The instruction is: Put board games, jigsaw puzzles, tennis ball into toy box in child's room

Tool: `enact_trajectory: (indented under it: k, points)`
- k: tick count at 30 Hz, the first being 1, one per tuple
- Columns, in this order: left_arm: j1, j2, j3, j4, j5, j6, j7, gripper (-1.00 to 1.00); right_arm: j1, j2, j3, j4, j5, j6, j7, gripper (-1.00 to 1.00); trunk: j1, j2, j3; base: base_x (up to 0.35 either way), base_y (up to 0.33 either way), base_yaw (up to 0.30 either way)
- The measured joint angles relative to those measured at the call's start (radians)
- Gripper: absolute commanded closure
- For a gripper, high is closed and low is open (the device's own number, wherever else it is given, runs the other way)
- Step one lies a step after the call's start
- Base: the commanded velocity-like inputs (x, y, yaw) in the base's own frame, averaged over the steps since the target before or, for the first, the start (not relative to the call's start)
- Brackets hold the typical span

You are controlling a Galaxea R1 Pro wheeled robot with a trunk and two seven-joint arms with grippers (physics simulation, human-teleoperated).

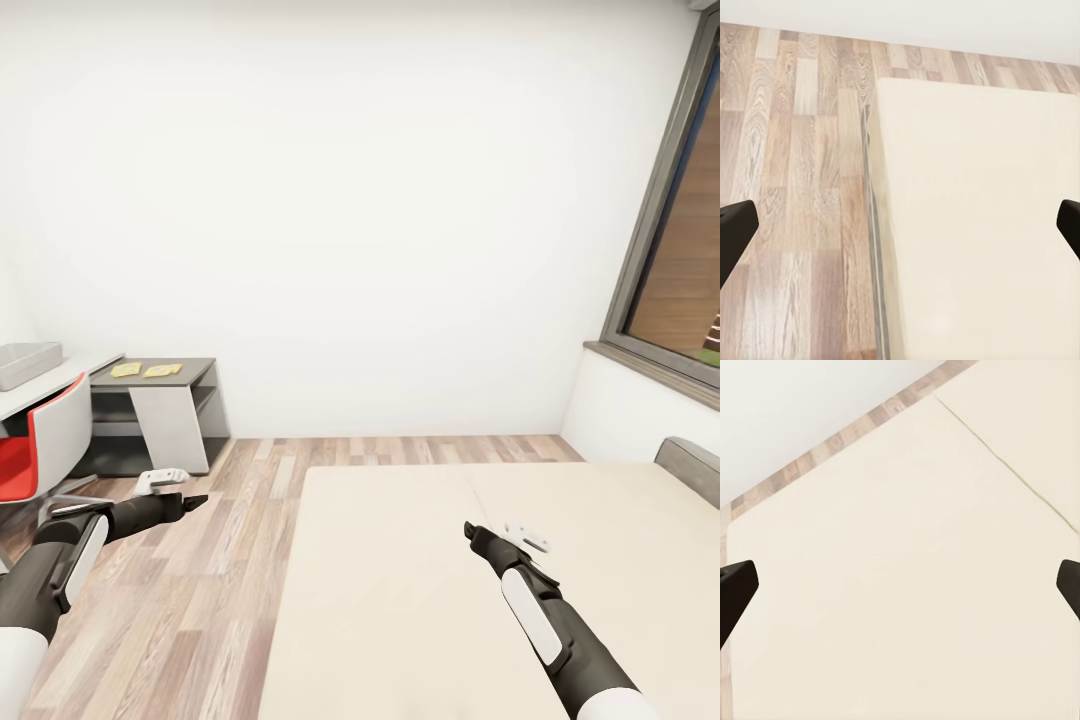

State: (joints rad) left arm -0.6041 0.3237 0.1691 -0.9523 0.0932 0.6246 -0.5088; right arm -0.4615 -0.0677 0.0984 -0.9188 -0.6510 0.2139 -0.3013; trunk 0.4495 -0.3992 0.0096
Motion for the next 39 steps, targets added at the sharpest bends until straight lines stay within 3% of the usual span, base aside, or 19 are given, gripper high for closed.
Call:
enact_trajectory:
  k: [39]
  points:
    - [0.000, -0.001, 0.000, 0.000, 0.000, 0.000, 0.000, -1.00, 0.000, 0.001, 0.000, 0.000, 0.000, 0.000, 0.000, -1.00, 0.000, 0.000, 0.000, 0.003, -0.041, 0.000]
